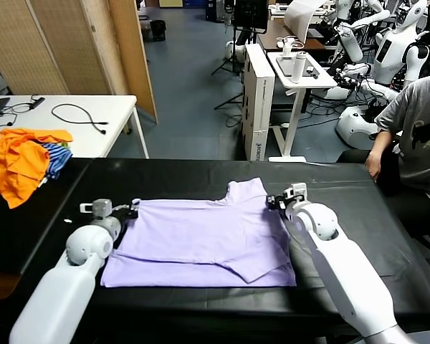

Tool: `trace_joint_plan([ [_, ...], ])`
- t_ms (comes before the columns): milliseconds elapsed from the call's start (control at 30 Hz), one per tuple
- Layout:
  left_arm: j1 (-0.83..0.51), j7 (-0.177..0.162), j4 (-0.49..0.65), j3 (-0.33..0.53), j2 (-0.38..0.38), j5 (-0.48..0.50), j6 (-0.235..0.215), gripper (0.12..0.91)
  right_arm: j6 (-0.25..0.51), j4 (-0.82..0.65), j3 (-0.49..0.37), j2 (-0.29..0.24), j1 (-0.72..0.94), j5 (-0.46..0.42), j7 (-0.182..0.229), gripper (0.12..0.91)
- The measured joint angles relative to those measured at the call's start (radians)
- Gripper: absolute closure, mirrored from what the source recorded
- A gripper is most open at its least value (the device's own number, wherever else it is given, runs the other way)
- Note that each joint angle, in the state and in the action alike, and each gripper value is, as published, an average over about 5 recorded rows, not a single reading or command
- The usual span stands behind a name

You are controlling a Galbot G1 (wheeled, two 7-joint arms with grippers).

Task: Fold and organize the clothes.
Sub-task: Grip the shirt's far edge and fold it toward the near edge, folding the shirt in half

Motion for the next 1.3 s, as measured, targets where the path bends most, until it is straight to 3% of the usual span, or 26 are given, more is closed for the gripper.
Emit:
trace_joint_plan([
  [167, 0.015, 0.000, -0.020, -0.013, -0.001, 0.000, -0.014, 0.877, 0.047, 0.022, 0.014, -0.001, -0.018, 0.005, 0.000, 0.886],
  [500, 0.047, 0.001, -0.055, -0.024, -0.008, 0.014, -0.018, 0.877, 0.061, 0.099, 0.040, -0.019, -0.061, 0.010, 0.000, 0.886],
  [1300, 0.210, 0.004, -0.281, -0.141, -0.018, 0.031, -0.076, 0.877, 0.015, 0.425, 0.188, -0.104, -0.304, 0.086, 0.019, 0.886],
])
